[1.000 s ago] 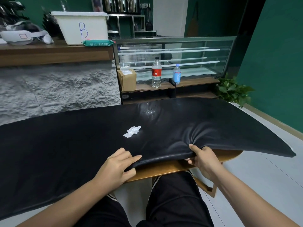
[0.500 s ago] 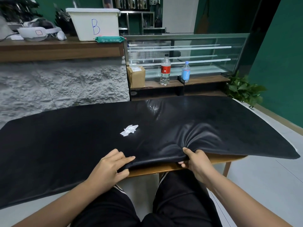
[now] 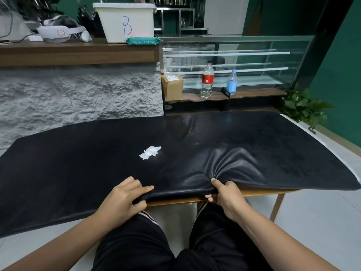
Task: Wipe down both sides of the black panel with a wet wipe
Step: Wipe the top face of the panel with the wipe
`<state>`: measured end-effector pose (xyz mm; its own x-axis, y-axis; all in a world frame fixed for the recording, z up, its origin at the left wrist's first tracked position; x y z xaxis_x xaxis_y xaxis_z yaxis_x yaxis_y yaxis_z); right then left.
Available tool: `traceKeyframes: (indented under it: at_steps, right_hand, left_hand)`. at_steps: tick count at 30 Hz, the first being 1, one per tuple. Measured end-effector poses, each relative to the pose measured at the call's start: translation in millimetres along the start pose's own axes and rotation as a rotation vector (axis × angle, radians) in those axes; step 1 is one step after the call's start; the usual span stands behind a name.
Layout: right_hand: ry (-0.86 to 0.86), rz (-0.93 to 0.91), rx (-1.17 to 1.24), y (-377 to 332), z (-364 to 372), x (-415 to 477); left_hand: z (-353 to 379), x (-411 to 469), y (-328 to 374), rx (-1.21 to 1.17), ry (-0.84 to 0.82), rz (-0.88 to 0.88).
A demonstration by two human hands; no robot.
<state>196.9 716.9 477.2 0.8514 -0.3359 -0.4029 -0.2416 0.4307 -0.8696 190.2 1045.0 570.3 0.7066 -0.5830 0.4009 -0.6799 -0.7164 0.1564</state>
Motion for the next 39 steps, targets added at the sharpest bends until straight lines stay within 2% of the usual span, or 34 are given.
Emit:
traceKeyframes:
  at_steps: [12, 39]
  right_hand:
    - [-0.028, 0.044, -0.061, 28.6, 23.7, 4.2]
    - [-0.059, 0.092, -0.113, 31.3, 44.8, -17.7]
  left_hand:
    - [-1.6, -23.6, -24.6, 0.024, -0.021, -0.054]
    - [-12.2, -31.8, -37.1, 0.079, -0.086, -0.105]
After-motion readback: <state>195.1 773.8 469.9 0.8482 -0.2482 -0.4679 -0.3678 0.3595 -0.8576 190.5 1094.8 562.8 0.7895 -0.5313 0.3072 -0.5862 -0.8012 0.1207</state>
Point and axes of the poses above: each hand's wrist, its own x-axis towards the middle knuckle, its own z-axis out of the palm, y = z × x, the point moved 6 cm from there along x, towards the middle knuckle, and after that the axes turned 12 degrees about x, right-handed, at the moved point
